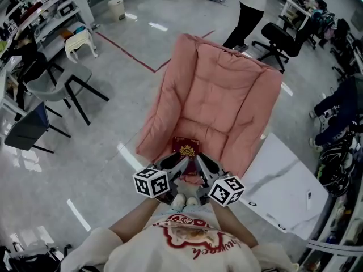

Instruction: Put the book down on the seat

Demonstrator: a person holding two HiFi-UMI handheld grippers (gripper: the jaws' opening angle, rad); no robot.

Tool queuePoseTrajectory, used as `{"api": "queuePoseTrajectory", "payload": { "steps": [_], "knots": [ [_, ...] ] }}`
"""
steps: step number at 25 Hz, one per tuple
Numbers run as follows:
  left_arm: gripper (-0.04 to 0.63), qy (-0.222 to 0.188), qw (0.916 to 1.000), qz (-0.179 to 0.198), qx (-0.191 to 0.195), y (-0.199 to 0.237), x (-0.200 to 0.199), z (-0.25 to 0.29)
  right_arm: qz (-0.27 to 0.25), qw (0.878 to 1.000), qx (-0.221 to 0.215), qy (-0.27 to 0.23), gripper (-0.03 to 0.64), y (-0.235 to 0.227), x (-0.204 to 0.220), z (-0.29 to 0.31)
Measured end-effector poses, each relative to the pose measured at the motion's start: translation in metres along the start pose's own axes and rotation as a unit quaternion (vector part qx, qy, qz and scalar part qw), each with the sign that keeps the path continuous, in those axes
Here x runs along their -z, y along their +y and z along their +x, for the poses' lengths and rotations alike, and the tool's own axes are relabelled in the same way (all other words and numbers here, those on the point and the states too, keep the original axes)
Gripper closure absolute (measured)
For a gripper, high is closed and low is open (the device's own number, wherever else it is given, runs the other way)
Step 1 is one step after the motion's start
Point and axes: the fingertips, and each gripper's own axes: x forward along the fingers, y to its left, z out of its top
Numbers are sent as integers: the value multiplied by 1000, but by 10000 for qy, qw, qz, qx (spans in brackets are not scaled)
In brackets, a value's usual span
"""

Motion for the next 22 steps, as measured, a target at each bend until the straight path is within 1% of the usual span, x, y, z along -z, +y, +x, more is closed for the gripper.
{"api": "queuePoseTrajectory", "payload": {
  "steps": [1, 2, 4, 7, 9, 11, 12, 17, 22],
  "knots": [
    [442, -73, 9999, 76, 23, -5, -3, -3, -18, 9999, 19, -98, 580, 3, -2, -4],
    [465, -122, 9998, 131, 52, -9, -6, -6, -47, 9999, 28, -142, 591, 7, -2, -6],
    [469, -96, 9995, 215, 196, -18, -7, -11, -102, 9999, -10, -110, 600, 16, -1, -8],
    [479, 66, 9983, 385, 439, -32, -1, -19, -150, 9998, -130, -67, 606, 32, 0, -9],
    [542, 74, 9981, 332, 506, -36, 2, -22, -196, 9997, -123, -112, 607, 37, -2, -12],
    [562, 41, 9984, 261, 495, -36, 3, -23, -254, 9995, -113, -149, 609, 40, -4, -16],
    [585, 29, 9985, 271, 465, -35, 2, -24, -284, 9994, -115, -155, 609, 42, -4, -17],
    [591, -90, 9983, 368, 435, -43, -4, -37, -371, 9991, -137, -133, 611, 52, -3, -22],
    [591, -178, 9982, 407, 396, -54, 0, -45, -516, 9982, -206, -228, 614, 64, -7, -38]
  ]
}}
